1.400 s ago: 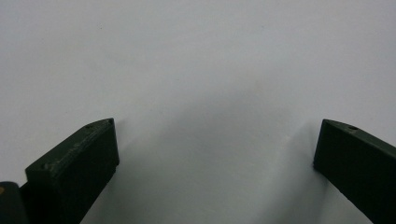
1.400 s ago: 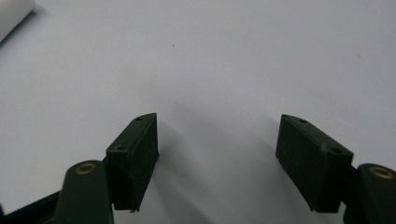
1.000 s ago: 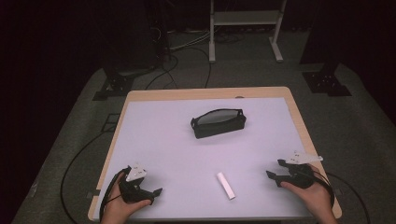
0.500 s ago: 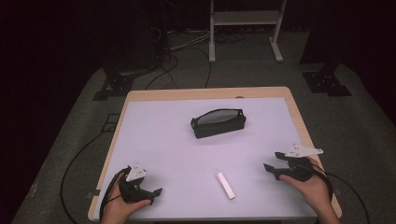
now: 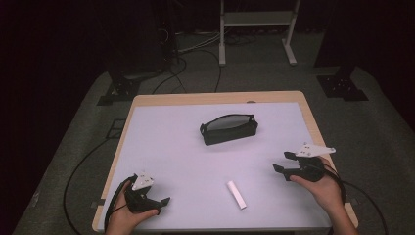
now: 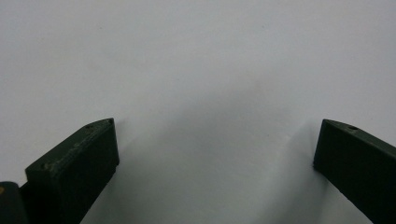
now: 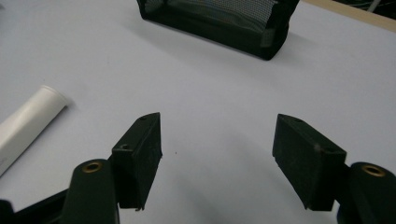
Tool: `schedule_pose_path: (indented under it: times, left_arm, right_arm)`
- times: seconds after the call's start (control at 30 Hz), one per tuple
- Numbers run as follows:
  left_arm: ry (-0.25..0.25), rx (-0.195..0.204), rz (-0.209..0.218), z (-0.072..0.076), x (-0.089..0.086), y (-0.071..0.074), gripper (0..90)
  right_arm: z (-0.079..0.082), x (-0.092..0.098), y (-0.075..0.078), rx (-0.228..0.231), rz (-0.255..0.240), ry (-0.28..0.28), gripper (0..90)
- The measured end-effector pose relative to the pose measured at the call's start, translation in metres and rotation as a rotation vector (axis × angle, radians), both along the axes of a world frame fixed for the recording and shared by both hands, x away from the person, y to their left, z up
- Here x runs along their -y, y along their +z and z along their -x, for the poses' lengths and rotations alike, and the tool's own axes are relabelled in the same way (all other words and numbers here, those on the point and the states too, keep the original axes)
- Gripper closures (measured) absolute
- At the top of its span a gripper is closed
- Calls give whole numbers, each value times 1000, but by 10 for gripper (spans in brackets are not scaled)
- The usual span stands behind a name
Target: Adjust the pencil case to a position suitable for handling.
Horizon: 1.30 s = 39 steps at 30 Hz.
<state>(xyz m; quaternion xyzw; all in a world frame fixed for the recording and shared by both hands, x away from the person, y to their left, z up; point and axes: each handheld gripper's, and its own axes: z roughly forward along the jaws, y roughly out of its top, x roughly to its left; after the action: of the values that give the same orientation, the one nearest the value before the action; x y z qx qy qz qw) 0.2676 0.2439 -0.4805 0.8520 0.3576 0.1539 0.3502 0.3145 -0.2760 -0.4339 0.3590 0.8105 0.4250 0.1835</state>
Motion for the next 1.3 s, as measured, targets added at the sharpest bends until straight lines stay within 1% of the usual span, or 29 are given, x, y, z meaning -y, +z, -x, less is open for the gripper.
schedule_pose_path:
  times: [0.1, 0.2, 0.23, 0.33, 0.4, 0.53, 0.57, 0.67, 1.03, 1.23, 1.3]
  left_arm:
    - [0, 0, 0, 0, 0, 0, 0]
    - [0, 0, 0, 0, 0, 0, 0]
    - [0, 0, 0, 0, 0, 0, 0]
    - [0, 0, 0, 0, 0, 0, 0]
    - [0, 0, -1, 0, 0, 0, 0]
    - [0, 0, -1, 0, 0, 0, 0]
    - [0, 0, -1, 0, 0, 0, 0]
    - [0, 0, 0, 0, 0, 0, 0]
    - [0, 0, 0, 0, 0, 0, 0]
    - [1, 1, 3, 0, 0, 0, 0]
    - [1, 1, 3, 0, 0, 0, 0]
  right_arm:
    - [-3, -1, 3, 8, -5, 8, 323]
    - [-7, -3, 7, 17, 3, 16, 323]
    - [-10, -5, 10, 25, 3, 23, 326]
    - [-12, -6, 13, 31, 0, 27, 330]
    - [-15, -9, 16, 36, 7, 36, 332]
    - [-19, -12, 19, 46, 7, 49, 337]
    - [-23, -14, 19, 49, 3, 59, 339]
    - [-25, -16, 20, 50, 8, 61, 340]
    - [-42, -23, 28, 54, 8, 84, 350]
    - [-50, -28, 31, 62, 3, 109, 362]
    - [-55, -31, 31, 54, 7, 117, 366]
